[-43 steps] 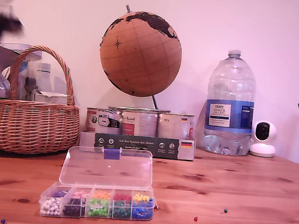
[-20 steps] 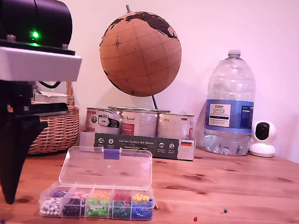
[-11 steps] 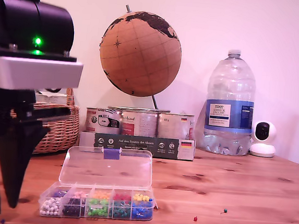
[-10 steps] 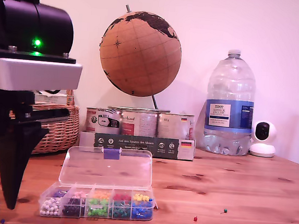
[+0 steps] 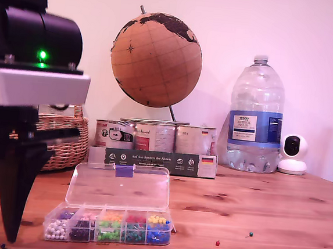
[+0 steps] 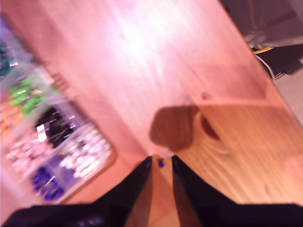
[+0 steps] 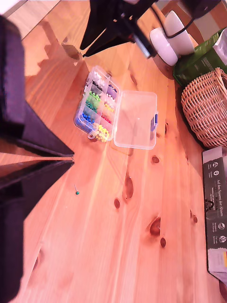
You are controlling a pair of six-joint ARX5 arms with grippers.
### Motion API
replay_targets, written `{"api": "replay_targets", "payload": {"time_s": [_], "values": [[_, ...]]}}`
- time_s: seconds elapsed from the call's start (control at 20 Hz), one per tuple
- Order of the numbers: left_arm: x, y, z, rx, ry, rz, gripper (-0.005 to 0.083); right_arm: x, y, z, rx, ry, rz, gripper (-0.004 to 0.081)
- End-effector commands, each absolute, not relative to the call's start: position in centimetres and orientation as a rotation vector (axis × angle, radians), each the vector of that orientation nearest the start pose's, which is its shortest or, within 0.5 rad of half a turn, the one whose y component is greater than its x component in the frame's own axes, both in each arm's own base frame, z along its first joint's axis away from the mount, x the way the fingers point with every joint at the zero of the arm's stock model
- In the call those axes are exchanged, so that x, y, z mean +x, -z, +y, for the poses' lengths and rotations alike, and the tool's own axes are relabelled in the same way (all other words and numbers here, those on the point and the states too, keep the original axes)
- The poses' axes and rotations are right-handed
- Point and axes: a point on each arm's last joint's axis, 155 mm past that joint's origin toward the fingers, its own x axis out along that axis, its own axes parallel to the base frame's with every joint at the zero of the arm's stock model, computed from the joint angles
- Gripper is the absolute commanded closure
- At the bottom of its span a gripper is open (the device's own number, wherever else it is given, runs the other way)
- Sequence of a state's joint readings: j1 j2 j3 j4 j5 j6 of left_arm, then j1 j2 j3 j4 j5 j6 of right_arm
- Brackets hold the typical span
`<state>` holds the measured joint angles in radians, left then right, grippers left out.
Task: Sort the loose pins on the table into their correct compartments
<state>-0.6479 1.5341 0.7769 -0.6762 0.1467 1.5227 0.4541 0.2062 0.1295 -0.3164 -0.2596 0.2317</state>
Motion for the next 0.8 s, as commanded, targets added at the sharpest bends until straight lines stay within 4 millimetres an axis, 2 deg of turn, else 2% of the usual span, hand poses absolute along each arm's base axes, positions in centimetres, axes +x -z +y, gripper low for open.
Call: {"api": "replay_targets", "payload": {"time_s": [0.0, 0.75], "values": [[19.21, 0.87, -17.96, 1.529, 1.673, 0.656, 0.0662, 19.23, -10.83, 14.81, 0.178, -0.663, 0.472, 0.0782], [19.65, 1.34, -17.68, 1.573, 1.673, 0.652, 0.0673, 19.23, -10.84, 14.82, 0.179, -0.663, 0.472, 0.0782]]}}
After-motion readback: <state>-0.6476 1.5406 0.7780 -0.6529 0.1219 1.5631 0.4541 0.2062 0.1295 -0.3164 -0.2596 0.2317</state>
